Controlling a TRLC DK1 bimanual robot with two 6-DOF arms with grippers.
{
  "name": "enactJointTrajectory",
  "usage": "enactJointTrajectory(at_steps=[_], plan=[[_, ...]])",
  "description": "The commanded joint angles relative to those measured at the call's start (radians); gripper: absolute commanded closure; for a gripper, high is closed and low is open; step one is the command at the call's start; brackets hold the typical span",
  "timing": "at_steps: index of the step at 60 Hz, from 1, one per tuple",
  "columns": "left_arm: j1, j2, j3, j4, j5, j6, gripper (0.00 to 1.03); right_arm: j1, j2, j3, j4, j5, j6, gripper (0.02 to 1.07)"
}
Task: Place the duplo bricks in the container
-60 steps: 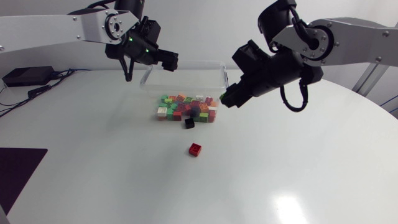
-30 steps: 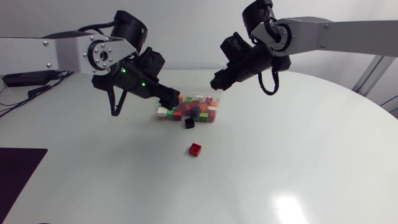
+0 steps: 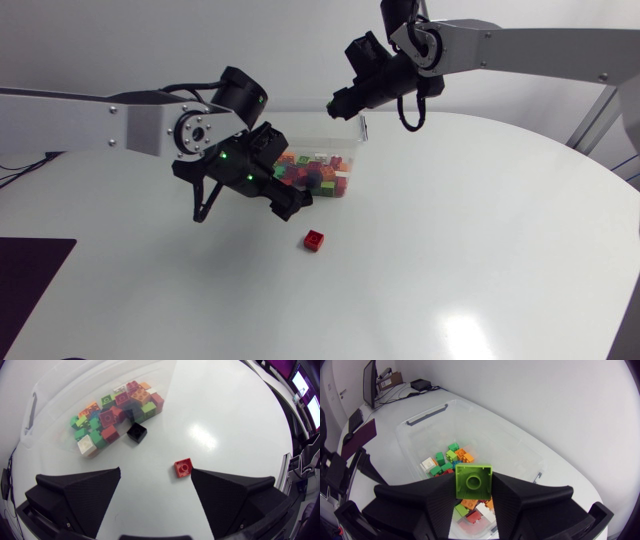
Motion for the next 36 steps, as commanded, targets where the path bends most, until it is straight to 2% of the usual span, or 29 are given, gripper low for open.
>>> enactJointTrajectory(at_steps=[1,3,5,12,27,36], plan=[[-0.016,0.063,-0.001,-0.012,-0.008,-0.032,0.06,-0.006,0.061,0.053,0.013,-0.005,0.023,0.31],[-0.022,0.077,0.007,-0.018,-0.01,-0.038,0.06,-0.006,0.071,0.062,0.013,-0.003,0.023,0.14],[-0.028,0.089,0.011,-0.02,-0.013,-0.043,0.06,-0.006,0.072,0.063,0.012,-0.003,0.023,0.07],[-0.048,0.132,0.037,-0.027,-0.03,-0.063,0.05,-0.031,0.011,-0.021,0.082,-0.005,0.024,0.06],[-0.078,0.238,0.128,-0.087,-0.037,-0.12,0.06,-0.129,-0.307,-0.444,0.348,-0.006,0.072,0.07],[-0.098,0.293,0.174,-0.109,-0.037,-0.144,0.06,-0.166,-0.408,-0.598,0.38,-0.005,0.09,0.07]])
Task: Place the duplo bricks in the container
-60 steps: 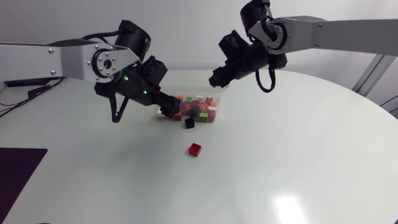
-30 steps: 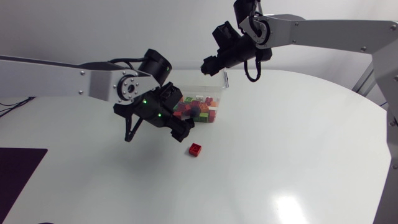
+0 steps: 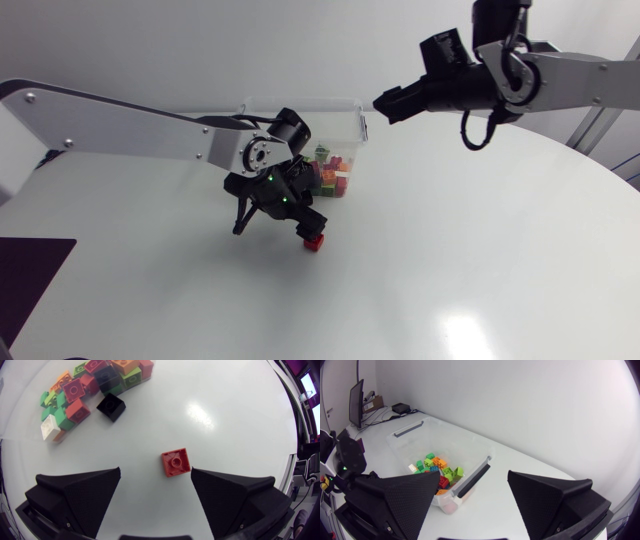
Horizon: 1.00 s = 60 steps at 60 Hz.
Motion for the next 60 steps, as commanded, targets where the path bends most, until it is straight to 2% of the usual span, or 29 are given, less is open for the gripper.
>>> enactJointTrajectory(at_steps=[1,19,29,34,37,41,44,46,52,60], plan=[[-0.02,0.053,0.045,-0.02,-0.007,-0.042,0.06,-0.011,-0.049,-0.101,0.016,-0.005,0.031,0.07],[-0.048,0.154,0.12,-0.055,-0.024,-0.096,0.08,-0.011,-0.13,-0.331,0.062,0.0,0.085,0.07],[-0.045,0.203,0.147,-0.055,-0.032,-0.12,0.13,-0.005,-0.164,-0.44,0.121,0.001,0.068,0.07],[-0.048,0.215,0.149,-0.047,-0.033,-0.125,0.21,0.001,-0.161,-0.487,0.138,0.006,0.039,0.08],[-0.049,0.221,0.149,-0.038,-0.033,-0.129,0.3,0.007,-0.156,-0.515,0.168,0.007,0.032,0.08],[-0.049,0.226,0.149,-0.034,-0.033,-0.139,0.45,0.012,-0.153,-0.553,0.213,0.024,0.031,0.08],[-0.045,0.228,0.147,-0.034,-0.033,-0.142,0.66,0.02,-0.153,-0.579,0.256,0.029,0.031,0.08],[-0.04,0.226,0.14,-0.026,-0.033,-0.146,0.71,0.027,-0.153,-0.591,0.273,0.033,0.031,0.08],[-0.032,0.212,0.115,-0.023,-0.033,-0.145,0.75,0.081,-0.152,-0.628,0.332,0.113,0.031,0.08],[-0.028,0.177,0.066,-0.021,-0.033,-0.139,0.76,0.152,-0.127,-0.648,0.366,0.152,0.028,0.08]])
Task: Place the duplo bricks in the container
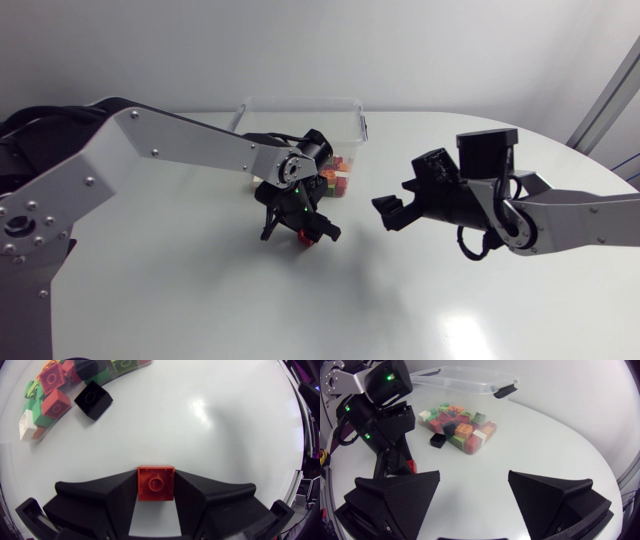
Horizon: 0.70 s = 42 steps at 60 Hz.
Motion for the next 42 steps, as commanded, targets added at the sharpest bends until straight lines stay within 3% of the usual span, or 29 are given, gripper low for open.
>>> enactJointTrajectory(at_steps=[1,20,42], plan=[[0.011,-0.01,-0.059,-0.009,0.003,-0.028,0.76,0.044,0.025,-0.028,0.033,0.025,-0.015,0.08],[0.066,-0.15,-0.191,0.019,0.015,0.001,0.76,0.163,0.151,-0.003,0.122,0.125,-0.017,0.07],[0.158,-0.357,-0.315,0.06,0.017,0.048,0.76,0.259,0.372,0.147,0.119,0.197,0.06,0.08]])
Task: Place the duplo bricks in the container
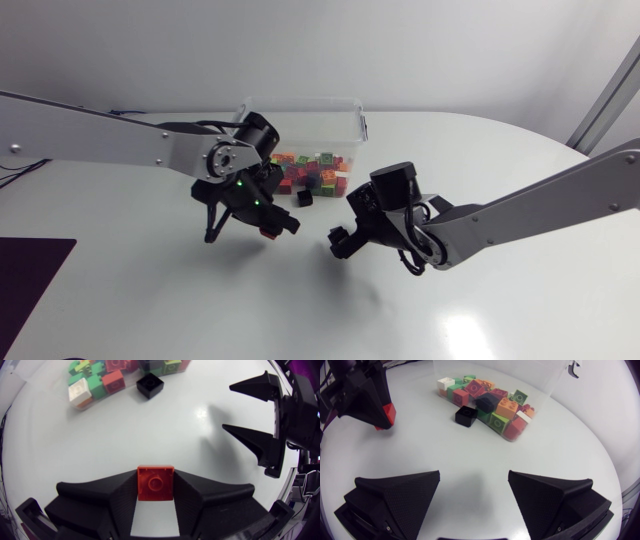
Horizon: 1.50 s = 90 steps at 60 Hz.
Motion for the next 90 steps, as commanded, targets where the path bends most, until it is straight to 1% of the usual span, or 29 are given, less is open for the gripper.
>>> enactJointTrajectory(at_steps=[1,5,13,24,30,40,51,58,68,76,78,84,86,87,88,90], plan=[[0.031,-0.058,-0.039,0.008,0.003,0.017,0.76,0.026,0.052,0.049,0.01,0.02,0.039,0.08],[0.044,-0.081,-0.053,0.014,0.005,0.019,0.76,0.044,0.093,0.078,0.007,0.052,0.049,0.08],[0.066,-0.133,-0.088,0.031,0.005,0.025,0.76,0.076,0.157,0.13,0.002,0.066,0.072,0.08],[0.089,-0.205,-0.145,0.072,0.005,0.035,0.76,0.083,0.223,0.223,-0.049,0.081,0.116,0.09],[0.104,-0.249,-0.178,0.101,0.005,0.04,0.76,0.089,0.251,0.299,-0.102,0.084,0.156,0.09],[0.146,-0.321,-0.221,0.118,0.008,0.062,0.76,0.119,0.308,0.431,-0.205,0.124,0.223,0.12],[0.207,-0.36,-0.25,0.134,0.033,0.091,0.76,0.119,0.372,0.504,-0.254,0.143,0.26,0.12],[0.216,-0.364,-0.264,0.153,0.053,0.091,0.76,0.107,0.401,0.526,-0.254,0.156,0.277,0.12],[0.215,-0.367,-0.286,0.184,0.054,0.091,0.76,0.106,0.446,0.59,-0.274,0.173,0.315,0.12],[0.219,-0.377,-0.301,0.193,0.059,0.1,0.76,0.112,0.466,0.613,-0.285,0.189,0.34,0.16],[0.225,-0.378,-0.304,0.193,0.06,0.106,0.76,0.112,0.467,0.612,-0.283,0.189,0.348,0.19],[0.242,-0.381,-0.307,0.195,0.074,0.111,0.76,0.107,0.48,0.613,-0.283,0.196,0.358,0.22],[0.247,-0.381,-0.307,0.196,0.077,0.112,0.76,0.104,0.484,0.615,-0.28,0.195,0.36,0.26],[0.25,-0.381,-0.306,0.199,0.079,0.114,0.76,0.101,0.486,0.612,-0.274,0.195,0.365,0.33],[0.25,-0.381,-0.306,0.201,0.079,0.115,0.76,0.096,0.487,0.607,-0.263,0.195,0.365,0.37],[0.25,-0.383,-0.304,0.204,0.082,0.115,0.76,0.092,0.49,0.604,-0.251,0.195,0.363,0.38]])
